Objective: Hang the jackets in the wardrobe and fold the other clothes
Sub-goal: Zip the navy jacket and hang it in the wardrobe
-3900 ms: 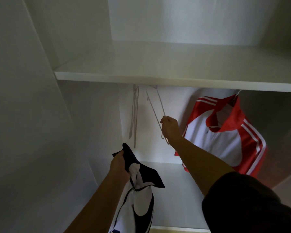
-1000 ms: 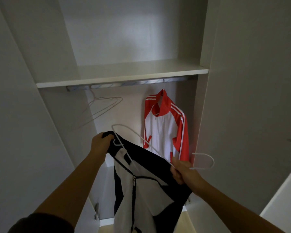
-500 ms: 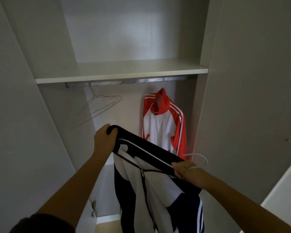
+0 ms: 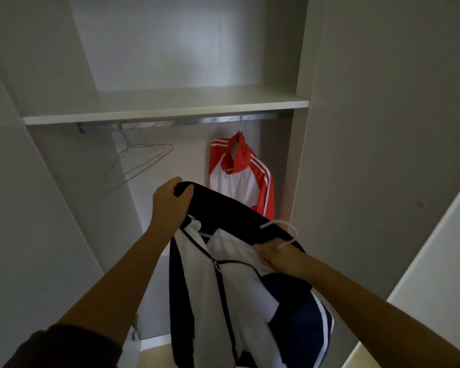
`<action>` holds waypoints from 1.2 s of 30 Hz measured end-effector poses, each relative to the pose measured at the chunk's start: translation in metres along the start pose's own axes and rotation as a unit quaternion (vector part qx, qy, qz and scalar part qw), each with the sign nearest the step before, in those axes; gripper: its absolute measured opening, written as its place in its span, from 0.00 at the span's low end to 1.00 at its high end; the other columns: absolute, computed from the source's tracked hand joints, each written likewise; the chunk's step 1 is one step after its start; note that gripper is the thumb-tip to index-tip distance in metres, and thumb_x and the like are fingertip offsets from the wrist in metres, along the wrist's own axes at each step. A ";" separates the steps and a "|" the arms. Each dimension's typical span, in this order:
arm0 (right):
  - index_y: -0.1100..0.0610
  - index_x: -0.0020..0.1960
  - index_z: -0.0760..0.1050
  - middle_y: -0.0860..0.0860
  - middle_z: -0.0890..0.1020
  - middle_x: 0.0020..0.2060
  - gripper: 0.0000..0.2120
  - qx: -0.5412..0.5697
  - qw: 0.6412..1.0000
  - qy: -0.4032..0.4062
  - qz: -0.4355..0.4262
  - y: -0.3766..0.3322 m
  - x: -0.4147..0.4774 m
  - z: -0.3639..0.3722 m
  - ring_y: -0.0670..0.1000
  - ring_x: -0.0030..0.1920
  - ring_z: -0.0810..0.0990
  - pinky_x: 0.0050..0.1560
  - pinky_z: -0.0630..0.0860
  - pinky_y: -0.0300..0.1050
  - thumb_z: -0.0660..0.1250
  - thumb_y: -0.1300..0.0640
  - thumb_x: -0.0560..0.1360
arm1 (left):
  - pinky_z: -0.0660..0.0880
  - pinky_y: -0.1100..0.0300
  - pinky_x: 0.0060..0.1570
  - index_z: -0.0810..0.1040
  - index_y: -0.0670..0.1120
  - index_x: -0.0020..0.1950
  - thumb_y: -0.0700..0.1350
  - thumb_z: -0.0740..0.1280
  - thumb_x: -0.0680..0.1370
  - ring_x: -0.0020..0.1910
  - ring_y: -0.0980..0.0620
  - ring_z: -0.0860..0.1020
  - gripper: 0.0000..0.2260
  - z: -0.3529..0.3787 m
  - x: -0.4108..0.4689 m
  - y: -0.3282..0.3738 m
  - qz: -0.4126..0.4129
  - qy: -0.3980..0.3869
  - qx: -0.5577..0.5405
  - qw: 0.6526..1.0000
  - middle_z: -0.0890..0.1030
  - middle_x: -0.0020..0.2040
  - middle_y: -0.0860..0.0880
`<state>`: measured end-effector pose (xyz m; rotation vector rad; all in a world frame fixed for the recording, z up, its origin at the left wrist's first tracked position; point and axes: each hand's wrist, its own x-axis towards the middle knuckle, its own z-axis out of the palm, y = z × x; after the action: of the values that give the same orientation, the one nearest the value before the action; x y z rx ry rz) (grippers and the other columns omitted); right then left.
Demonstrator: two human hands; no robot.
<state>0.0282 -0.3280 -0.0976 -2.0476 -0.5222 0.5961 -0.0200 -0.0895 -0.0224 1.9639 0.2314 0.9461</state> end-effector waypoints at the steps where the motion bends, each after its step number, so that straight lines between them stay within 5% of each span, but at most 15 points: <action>1: 0.54 0.28 0.68 0.45 0.71 0.22 0.22 -0.014 1.000 0.026 0.003 -0.008 0.003 -0.005 0.42 0.24 0.68 0.28 0.66 0.31 0.62 0.48 0.79 | 0.61 0.72 0.26 0.62 0.47 0.30 0.38 0.65 0.77 0.24 0.61 0.64 0.18 -0.001 0.000 0.000 -0.012 -0.016 -0.004 1.000 0.65 0.27 0.51; 7: 0.57 0.36 0.77 0.44 0.72 0.21 0.14 -0.029 0.999 0.006 -0.042 -0.053 0.020 -0.020 0.40 0.22 0.69 0.24 0.66 0.32 0.66 0.51 0.77 | 0.68 0.71 0.29 0.71 0.42 0.34 0.40 0.66 0.78 0.27 0.60 0.71 0.12 0.006 -0.020 0.003 -0.074 -0.155 -0.117 0.978 0.71 0.29 0.50; 11: 0.61 0.43 0.80 0.52 0.74 0.30 0.09 -0.071 0.996 0.012 -0.057 -0.065 0.034 -0.023 0.47 0.31 0.72 0.33 0.69 0.37 0.65 0.59 0.77 | 0.74 0.58 0.41 0.77 0.38 0.44 0.37 0.65 0.77 0.39 0.48 0.78 0.04 -0.002 -0.018 -0.015 -0.228 -0.245 -0.173 0.926 0.78 0.39 0.42; 15: 0.69 0.47 0.79 0.56 0.76 0.33 0.13 -0.082 0.990 0.070 -0.090 -0.072 0.054 -0.031 0.50 0.33 0.73 0.37 0.68 0.41 0.63 0.59 0.78 | 0.78 0.58 0.33 0.77 0.40 0.50 0.33 0.62 0.77 0.36 0.47 0.80 0.06 -0.012 -0.015 -0.043 -0.340 -0.350 -0.105 0.867 0.80 0.39 0.43; 18: 0.67 0.47 0.79 0.53 0.76 0.30 0.13 -0.076 0.992 0.054 -0.084 -0.079 0.076 -0.026 0.47 0.30 0.73 0.36 0.69 0.40 0.63 0.57 0.79 | 0.74 0.60 0.31 0.79 0.43 0.42 0.35 0.61 0.77 0.31 0.49 0.78 0.09 -0.004 0.006 -0.058 -0.325 -0.337 -0.058 0.881 0.80 0.34 0.46; 21: 0.66 0.45 0.78 0.50 0.77 0.27 0.12 -0.051 0.995 0.056 -0.069 -0.085 0.109 -0.016 0.43 0.25 0.75 0.31 0.72 0.33 0.62 0.58 0.80 | 0.64 0.60 0.33 0.71 0.44 0.37 0.40 0.59 0.78 0.32 0.50 0.71 0.10 0.013 0.037 -0.085 -0.244 -0.280 0.067 0.926 0.73 0.34 0.46; 26: 0.62 0.40 0.78 0.49 0.78 0.28 0.14 -0.078 0.993 0.061 -0.067 -0.091 0.185 0.001 0.40 0.24 0.74 0.33 0.72 0.33 0.62 0.56 0.80 | 0.72 0.54 0.46 0.72 0.42 0.41 0.38 0.62 0.78 0.44 0.47 0.72 0.05 0.033 0.085 -0.149 -0.037 -0.228 0.193 0.954 0.71 0.44 0.44; 30: 0.63 0.37 0.76 0.49 0.76 0.28 0.15 -0.071 0.991 0.102 -0.056 -0.095 0.254 0.001 0.42 0.28 0.73 0.29 0.67 0.26 0.63 0.56 0.79 | 0.66 0.66 0.30 0.67 0.43 0.44 0.39 0.60 0.79 0.33 0.51 0.70 0.05 0.047 0.134 -0.200 -0.059 -0.231 0.139 0.961 0.71 0.35 0.45; 36: 0.57 0.33 0.71 0.49 0.75 0.29 0.16 -0.050 0.993 0.098 -0.037 -0.088 0.341 0.000 0.41 0.25 0.72 0.27 0.65 0.29 0.61 0.59 0.80 | 0.69 0.57 0.31 0.68 0.42 0.47 0.39 0.58 0.80 0.31 0.49 0.73 0.03 0.077 0.197 -0.261 -0.013 -0.202 0.146 0.968 0.74 0.33 0.46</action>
<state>0.2871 -0.0893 -0.0928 -2.1434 -0.5166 0.3262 0.2213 0.1057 -0.1500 2.3696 0.1690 0.4946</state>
